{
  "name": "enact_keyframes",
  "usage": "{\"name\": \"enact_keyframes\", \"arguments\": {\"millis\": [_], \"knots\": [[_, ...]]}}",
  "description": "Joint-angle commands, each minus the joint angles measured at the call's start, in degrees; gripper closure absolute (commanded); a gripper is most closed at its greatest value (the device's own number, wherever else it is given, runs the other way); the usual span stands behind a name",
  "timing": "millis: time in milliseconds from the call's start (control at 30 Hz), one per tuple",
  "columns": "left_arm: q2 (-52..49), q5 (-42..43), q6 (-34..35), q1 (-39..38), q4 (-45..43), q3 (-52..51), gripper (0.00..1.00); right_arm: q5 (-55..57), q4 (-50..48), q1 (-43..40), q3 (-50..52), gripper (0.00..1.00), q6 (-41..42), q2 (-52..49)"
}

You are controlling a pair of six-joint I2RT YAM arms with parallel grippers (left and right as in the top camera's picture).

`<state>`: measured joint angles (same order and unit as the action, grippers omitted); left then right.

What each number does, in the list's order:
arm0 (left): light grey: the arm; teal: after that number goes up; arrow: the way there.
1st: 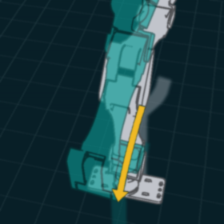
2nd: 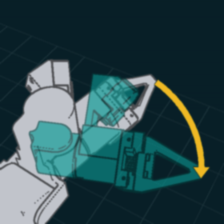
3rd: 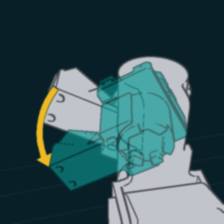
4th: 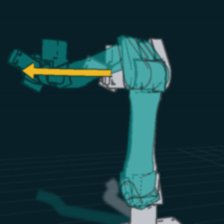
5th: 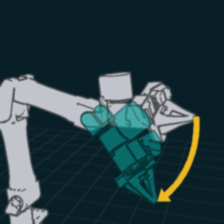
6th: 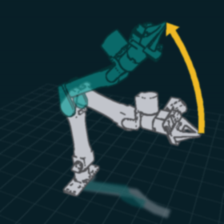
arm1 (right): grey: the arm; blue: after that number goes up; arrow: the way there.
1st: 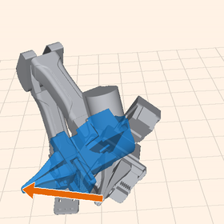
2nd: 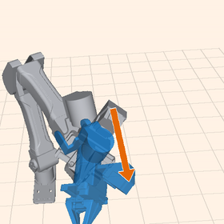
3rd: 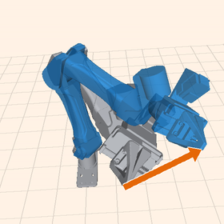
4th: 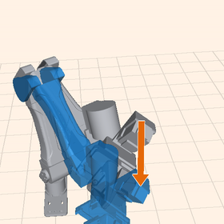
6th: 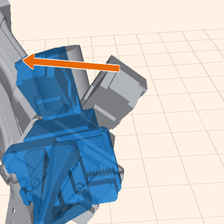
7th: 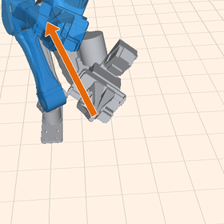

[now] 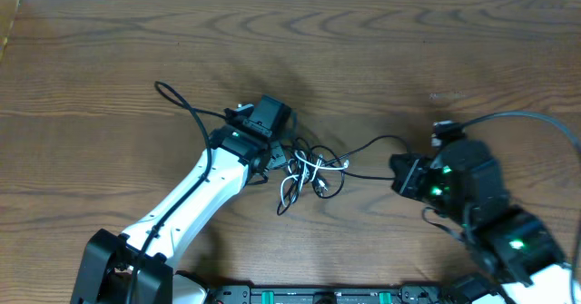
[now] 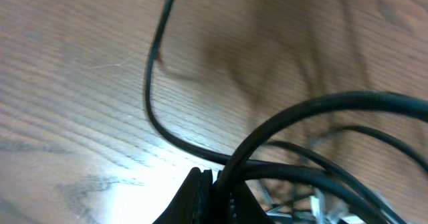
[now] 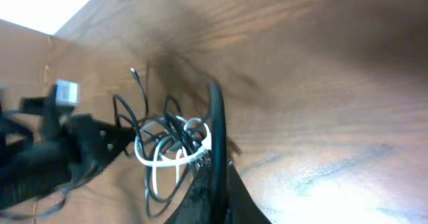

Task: Untangle cables
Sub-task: 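Pull the black cable rightward with the right gripper, stretching it out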

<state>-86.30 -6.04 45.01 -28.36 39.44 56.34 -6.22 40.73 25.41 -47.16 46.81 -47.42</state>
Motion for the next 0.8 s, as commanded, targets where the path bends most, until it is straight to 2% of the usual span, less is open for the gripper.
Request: {"name": "enact_keyframes", "arguments": {"millis": [0, 133, 300, 600, 767], "knots": [[-0.20, -2.60, 1.90, 2.34, 0.87, -1.16, 0.92, 0.90, 8.39, -1.66, -11.74, 0.98, -8.72, -1.99], [-0.20, -2.60, 5.38, 5.25, 1.05, -3.06, 0.92, 7.13, 20.65, -2.19, -24.39, 0.99, -12.83, -8.26], [-0.20, -2.54, 8.26, 10.49, 3.85, -4.48, 0.92, 13.55, 28.63, -2.19, -32.39, 0.99, -16.59, -15.13], [-0.20, -1.95, 8.22, 25.66, 8.98, -4.50, 0.92, 23.78, 34.64, -3.45, -33.46, 0.99, -17.68, -22.62], [-0.20, -1.97, 7.30, 34.60, 9.14, -5.60, 0.92, 29.77, 37.81, -7.58, -33.46, 0.99, -13.75, -25.99]]}}
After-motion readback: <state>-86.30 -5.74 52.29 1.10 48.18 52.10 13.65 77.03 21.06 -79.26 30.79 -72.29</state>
